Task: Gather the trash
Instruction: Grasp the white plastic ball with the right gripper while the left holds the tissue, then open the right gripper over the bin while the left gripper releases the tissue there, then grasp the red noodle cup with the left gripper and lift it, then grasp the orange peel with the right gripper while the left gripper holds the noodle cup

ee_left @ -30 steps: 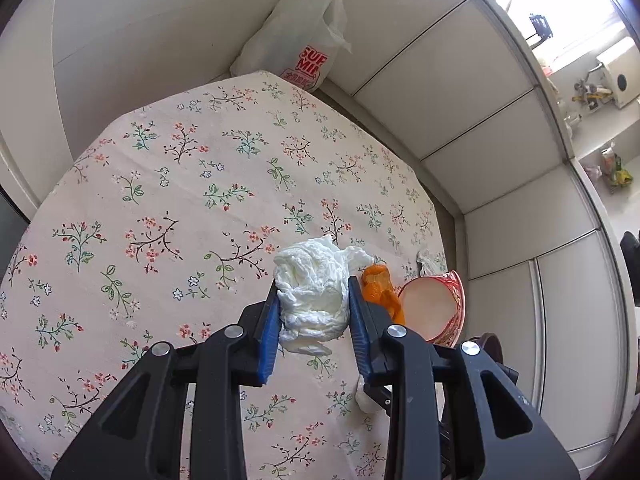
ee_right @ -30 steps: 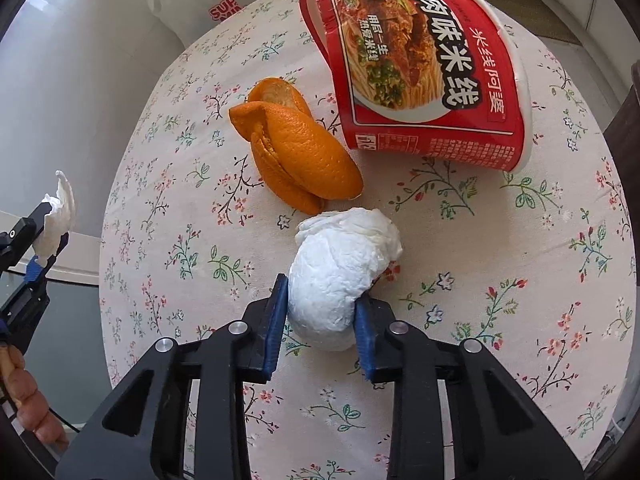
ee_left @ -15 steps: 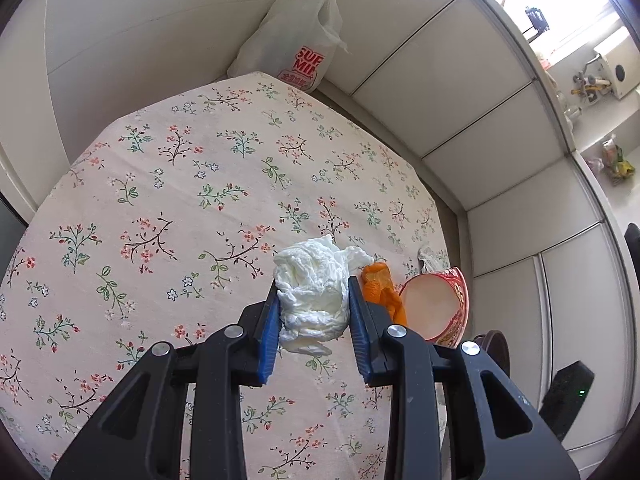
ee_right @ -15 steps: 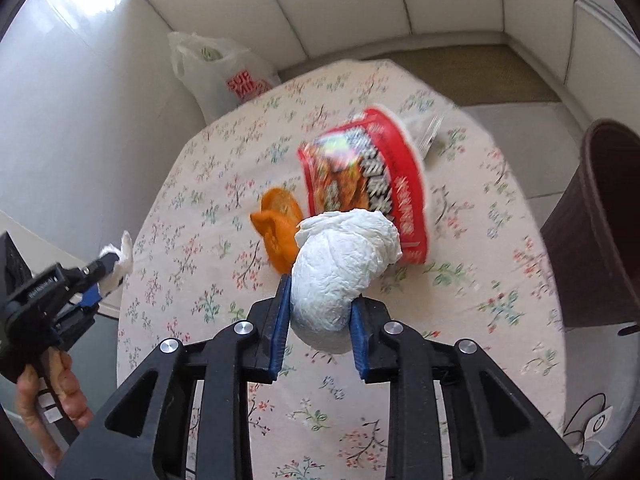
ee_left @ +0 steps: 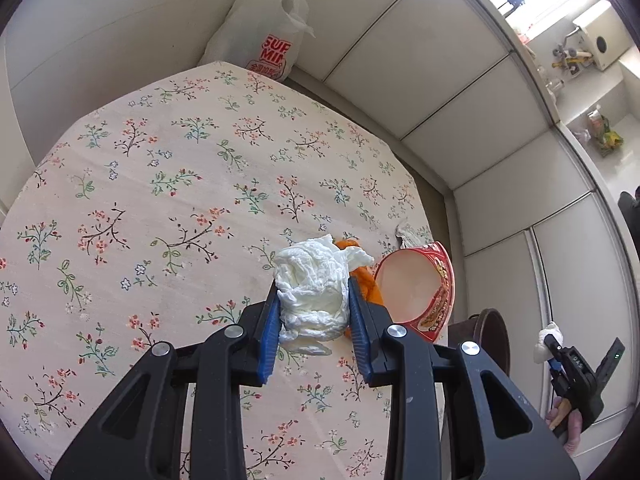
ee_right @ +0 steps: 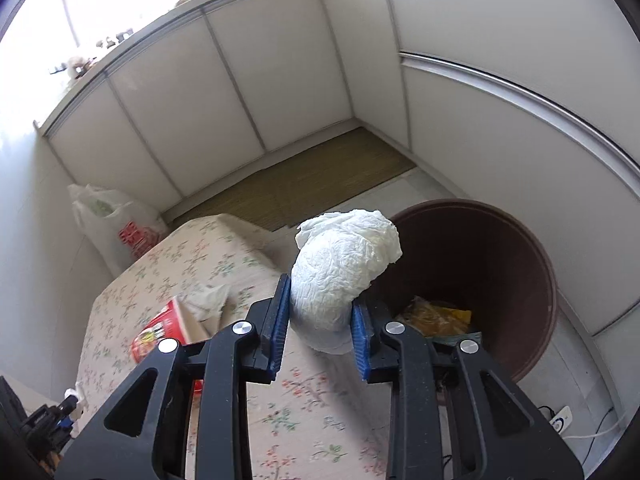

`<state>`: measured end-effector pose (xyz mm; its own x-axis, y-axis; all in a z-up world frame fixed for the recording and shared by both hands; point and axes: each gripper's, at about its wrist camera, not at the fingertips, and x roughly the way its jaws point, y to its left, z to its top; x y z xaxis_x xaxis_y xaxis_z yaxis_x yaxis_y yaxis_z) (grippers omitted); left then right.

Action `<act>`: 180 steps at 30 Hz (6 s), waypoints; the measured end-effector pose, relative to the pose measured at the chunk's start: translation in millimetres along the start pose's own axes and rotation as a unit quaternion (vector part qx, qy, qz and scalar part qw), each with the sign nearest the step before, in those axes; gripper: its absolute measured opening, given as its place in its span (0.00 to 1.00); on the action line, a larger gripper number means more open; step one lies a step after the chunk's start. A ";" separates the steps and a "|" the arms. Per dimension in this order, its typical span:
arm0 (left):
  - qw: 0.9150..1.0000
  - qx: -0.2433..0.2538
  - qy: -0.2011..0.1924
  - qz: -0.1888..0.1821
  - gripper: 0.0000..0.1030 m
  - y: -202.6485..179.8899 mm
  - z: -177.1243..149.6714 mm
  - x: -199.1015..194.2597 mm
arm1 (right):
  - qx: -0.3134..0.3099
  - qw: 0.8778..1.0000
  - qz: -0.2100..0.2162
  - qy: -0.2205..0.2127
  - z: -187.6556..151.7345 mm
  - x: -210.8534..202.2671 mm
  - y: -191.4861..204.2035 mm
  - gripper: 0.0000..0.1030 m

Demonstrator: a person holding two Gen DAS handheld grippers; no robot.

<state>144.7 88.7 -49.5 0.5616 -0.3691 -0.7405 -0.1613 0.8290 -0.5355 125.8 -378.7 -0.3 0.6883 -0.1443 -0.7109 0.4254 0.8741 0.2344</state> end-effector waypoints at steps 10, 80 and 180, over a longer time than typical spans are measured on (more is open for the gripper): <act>0.999 0.025 0.015 -0.017 0.30 -30.7 -15.0 16.7 | 0.050 0.992 -0.111 -0.039 14.1 -8.2 -78.7 0.88; 0.952 0.137 -0.011 0.274 0.90 -208.9 -30.4 148.8 | 0.059 0.992 -0.116 -0.006 29.8 -26.9 -129.8 0.93; 0.995 -0.024 -0.099 0.002 0.80 9.8 31.7 -45.5 | -0.250 0.960 0.058 0.112 -58.3 44.6 217.7 0.23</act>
<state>143.3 127.0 -8.2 0.7093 -0.2720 -0.6503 -0.1995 0.8074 -0.5553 214.8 -167.8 -19.6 0.5470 0.0216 -0.8369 -0.0204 0.9997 0.0125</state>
